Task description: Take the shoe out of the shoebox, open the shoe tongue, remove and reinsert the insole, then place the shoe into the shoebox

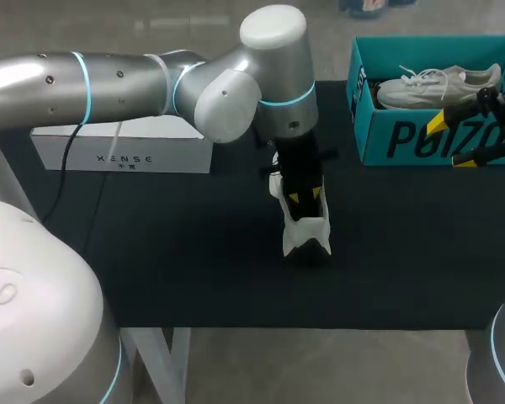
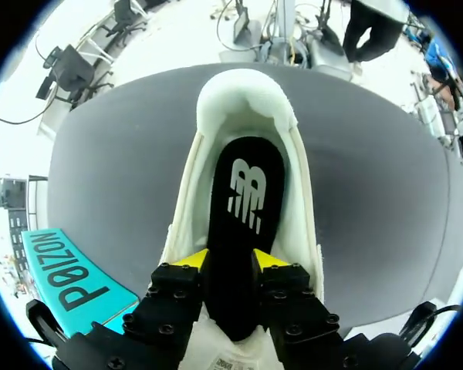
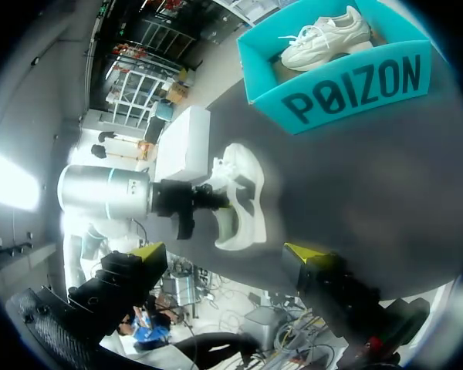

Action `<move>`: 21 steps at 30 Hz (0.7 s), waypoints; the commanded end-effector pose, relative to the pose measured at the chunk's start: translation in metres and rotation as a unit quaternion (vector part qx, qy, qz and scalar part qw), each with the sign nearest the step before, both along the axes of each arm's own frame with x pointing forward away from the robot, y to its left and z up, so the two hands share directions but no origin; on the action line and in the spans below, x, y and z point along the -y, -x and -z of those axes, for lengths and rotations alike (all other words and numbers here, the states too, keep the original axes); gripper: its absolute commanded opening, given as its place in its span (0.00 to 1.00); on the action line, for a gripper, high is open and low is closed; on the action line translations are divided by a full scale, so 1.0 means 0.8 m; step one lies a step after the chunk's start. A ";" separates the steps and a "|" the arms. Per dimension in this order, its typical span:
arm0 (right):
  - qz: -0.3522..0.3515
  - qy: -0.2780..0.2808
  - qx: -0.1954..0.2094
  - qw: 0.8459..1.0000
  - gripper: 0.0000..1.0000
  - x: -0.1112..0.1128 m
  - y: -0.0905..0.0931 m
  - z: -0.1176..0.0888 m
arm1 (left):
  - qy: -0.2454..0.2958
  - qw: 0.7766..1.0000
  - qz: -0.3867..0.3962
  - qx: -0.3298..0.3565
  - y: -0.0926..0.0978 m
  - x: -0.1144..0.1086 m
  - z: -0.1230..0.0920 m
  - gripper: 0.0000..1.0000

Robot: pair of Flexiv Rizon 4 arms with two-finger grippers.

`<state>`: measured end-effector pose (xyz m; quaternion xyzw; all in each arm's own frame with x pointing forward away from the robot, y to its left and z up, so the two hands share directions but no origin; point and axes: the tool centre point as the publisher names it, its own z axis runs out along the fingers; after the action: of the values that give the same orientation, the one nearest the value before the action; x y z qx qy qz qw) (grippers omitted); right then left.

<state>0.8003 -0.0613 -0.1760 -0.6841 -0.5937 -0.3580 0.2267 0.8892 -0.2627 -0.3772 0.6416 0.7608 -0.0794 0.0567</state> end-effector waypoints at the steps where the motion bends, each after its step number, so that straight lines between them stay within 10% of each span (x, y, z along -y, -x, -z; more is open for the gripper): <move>1: 0.001 0.001 -0.001 1.000 1.00 0.000 0.000 0.000 | -0.009 1.000 -0.001 0.005 0.002 -0.007 -0.012 1.00; 21: 0.001 0.001 -0.001 1.000 1.00 0.000 0.000 0.000 | -0.026 0.998 -0.026 0.045 -0.029 -0.012 -0.031 1.00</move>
<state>0.8003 -0.0614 -0.1760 -0.6841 -0.5937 -0.3580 0.2267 0.9085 -0.2494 -0.3508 0.6266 0.7749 -0.0314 0.0765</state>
